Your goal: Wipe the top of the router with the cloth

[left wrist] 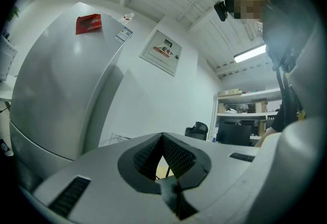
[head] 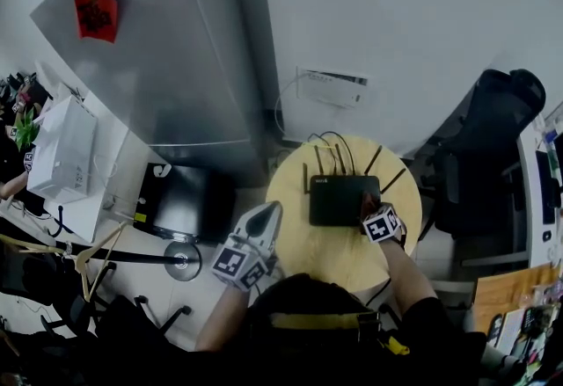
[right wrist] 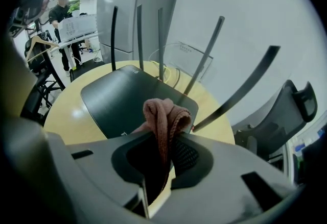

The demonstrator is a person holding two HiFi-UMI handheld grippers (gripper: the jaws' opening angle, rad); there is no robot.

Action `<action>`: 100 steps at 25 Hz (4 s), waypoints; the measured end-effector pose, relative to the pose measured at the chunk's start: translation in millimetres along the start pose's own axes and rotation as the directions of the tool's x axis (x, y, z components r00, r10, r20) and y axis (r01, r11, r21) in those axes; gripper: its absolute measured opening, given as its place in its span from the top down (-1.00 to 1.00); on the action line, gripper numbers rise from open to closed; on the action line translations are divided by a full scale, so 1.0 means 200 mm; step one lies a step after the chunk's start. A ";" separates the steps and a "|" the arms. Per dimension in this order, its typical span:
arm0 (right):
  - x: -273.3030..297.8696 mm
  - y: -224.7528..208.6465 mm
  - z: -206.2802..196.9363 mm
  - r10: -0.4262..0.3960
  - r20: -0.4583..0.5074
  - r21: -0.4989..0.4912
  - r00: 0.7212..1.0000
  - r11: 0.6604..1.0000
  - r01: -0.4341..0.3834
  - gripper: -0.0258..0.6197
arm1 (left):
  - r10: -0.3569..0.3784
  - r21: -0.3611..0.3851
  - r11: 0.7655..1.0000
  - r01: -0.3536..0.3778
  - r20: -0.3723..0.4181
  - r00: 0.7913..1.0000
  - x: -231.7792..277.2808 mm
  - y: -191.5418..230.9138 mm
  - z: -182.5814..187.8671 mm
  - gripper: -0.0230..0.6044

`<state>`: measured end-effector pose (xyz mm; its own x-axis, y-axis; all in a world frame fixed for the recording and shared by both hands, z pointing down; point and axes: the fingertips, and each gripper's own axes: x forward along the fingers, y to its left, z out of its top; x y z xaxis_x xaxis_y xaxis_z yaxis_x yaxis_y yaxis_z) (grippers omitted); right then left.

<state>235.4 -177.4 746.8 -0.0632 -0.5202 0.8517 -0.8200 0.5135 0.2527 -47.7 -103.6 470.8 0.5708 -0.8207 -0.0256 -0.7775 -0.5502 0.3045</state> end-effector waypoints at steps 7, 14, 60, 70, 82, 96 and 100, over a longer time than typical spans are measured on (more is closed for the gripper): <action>-0.06 -0.13 -0.06 -0.064 -0.016 0.018 0.998 0.998 0.064 0.72 | -0.027 0.022 0.999 0.028 -0.025 0.999 0.05 -0.05 -0.02 0.95; -0.07 -0.16 -0.10 -0.087 -0.013 -0.029 0.996 0.996 0.087 0.72 | -0.024 0.027 0.999 0.025 -0.047 0.999 0.05 -0.08 -0.07 0.95; 0.08 0.48 0.88 0.008 0.125 -0.854 0.992 0.509 0.104 0.73 | 0.186 0.037 0.981 -0.189 0.058 0.981 -0.34 0.15 0.05 0.95; 0.14 0.62 0.72 0.108 -0.048 -0.798 0.993 0.594 -0.103 0.73 | 0.178 0.017 0.984 -0.177 -0.001 0.984 -0.35 0.16 -0.04 0.95; 0.02 0.72 0.47 0.244 -0.301 -0.679 0.922 0.624 -0.387 0.72 | 0.098 0.025 0.995 -0.098 -0.013 0.995 -0.20 0.11 -0.07 0.95; -0.08 0.85 0.29 0.339 -0.345 -0.645 0.875 0.592 -0.484 0.72 | 0.078 0.038 0.996 -0.078 0.011 0.997 -0.16 0.11 -0.05 0.95; -0.11 0.86 0.25 0.361 -0.339 -0.630 0.869 0.599 -0.495 0.72 | 0.076 0.017 0.997 -0.076 0.000 0.997 -0.13 0.12 -0.06 0.95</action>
<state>67.5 -112.5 747.3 -0.1582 -0.0350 0.9868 -0.1014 0.9947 0.0190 -77.5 -92.4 490.6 0.5098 -0.8603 -0.0021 -0.8232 -0.4886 0.2892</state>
